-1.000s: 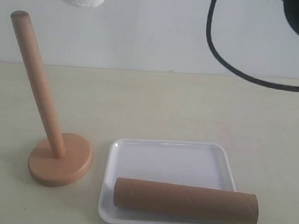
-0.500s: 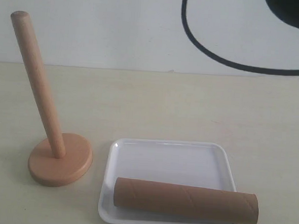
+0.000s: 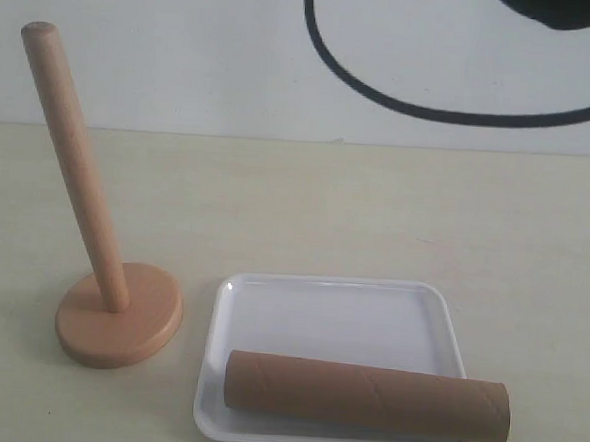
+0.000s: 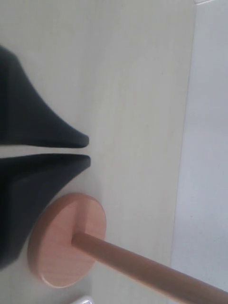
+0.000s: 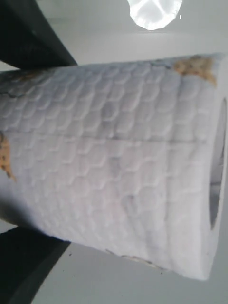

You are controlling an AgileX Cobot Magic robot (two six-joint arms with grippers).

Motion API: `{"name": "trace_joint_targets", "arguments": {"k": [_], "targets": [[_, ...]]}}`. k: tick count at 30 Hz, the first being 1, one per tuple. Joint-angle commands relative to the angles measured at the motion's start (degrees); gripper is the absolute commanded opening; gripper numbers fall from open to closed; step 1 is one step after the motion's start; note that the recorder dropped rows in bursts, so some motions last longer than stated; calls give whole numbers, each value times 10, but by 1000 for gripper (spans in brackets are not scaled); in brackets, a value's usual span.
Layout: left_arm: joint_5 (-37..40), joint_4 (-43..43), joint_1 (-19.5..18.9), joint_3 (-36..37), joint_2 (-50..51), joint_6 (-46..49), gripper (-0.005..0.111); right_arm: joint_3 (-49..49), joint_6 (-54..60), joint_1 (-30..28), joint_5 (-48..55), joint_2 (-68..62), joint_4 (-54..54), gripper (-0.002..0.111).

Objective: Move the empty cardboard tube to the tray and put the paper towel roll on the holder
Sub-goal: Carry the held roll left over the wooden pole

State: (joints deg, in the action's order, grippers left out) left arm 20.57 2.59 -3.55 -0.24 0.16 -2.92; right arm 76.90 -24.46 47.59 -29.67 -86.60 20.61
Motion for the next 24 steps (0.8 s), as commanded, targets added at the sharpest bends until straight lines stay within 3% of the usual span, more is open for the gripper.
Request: {"name": "trace_joint_targets", "arguments": {"k": [1, 24], "targets": [[0, 0, 2, 2, -2, -5, 4, 39, 10, 12, 41, -23, 5, 0], [0, 0, 2, 2, -2, -5, 4, 80, 17, 33, 67, -60, 18, 0]]}}
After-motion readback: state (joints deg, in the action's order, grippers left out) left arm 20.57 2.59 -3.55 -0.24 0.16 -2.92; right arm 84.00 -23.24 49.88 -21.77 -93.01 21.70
